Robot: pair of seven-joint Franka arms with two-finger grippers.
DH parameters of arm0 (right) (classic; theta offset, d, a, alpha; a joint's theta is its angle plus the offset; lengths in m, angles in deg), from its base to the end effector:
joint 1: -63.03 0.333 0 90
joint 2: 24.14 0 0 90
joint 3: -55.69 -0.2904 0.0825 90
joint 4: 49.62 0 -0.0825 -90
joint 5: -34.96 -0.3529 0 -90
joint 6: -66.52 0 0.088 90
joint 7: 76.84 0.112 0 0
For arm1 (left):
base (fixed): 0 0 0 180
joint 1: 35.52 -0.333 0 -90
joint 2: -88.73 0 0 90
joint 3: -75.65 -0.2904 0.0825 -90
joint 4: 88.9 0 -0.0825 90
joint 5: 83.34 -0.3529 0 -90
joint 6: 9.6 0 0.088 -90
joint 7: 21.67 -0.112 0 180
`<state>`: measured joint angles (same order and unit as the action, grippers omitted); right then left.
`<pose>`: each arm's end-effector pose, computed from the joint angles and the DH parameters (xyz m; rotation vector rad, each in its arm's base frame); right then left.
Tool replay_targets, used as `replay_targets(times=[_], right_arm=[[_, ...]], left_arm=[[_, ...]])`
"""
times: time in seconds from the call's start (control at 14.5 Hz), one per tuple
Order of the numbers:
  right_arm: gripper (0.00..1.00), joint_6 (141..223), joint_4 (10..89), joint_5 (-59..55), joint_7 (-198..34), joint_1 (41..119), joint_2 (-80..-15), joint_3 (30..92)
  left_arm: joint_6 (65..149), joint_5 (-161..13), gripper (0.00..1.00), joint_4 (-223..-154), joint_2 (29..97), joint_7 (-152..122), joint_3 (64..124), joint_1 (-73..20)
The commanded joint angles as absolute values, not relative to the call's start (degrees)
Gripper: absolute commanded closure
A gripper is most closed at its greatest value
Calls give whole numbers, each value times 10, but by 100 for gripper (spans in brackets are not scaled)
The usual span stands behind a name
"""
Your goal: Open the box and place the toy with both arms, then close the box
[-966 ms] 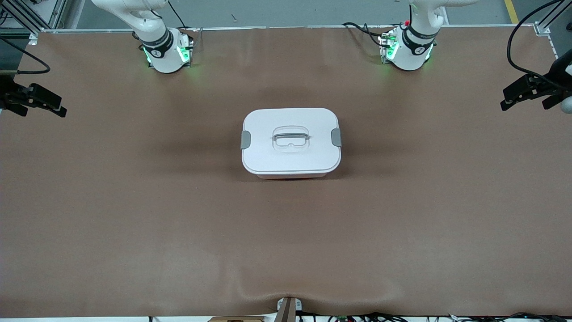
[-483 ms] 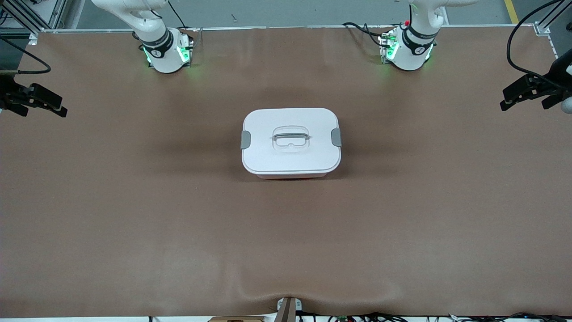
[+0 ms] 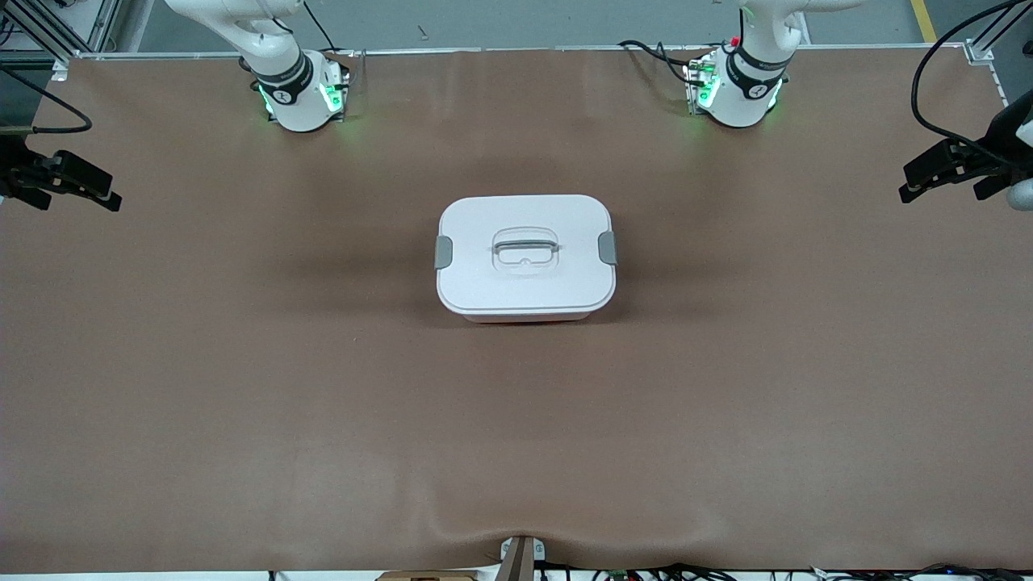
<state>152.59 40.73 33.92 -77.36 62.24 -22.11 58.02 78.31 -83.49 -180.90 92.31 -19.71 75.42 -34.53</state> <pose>0.5054 -0.0258 0.6036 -3.1194 0.0693 0.0603 0.5017 -0.0063 0.6074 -3.1388 -0.0330 0.0139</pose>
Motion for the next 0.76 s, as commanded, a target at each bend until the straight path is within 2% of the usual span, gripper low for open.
replay_targets(times=[0.0,0.69], right_arm=[[0,1519,396,341,-765,623,-226,580],[0,1519,396,340,-764,622,-226,580]], left_arm=[[775,-833,0,-1794,918,-194,755,-343],[771,-827,0,-1795,916,-196,755,-346]])
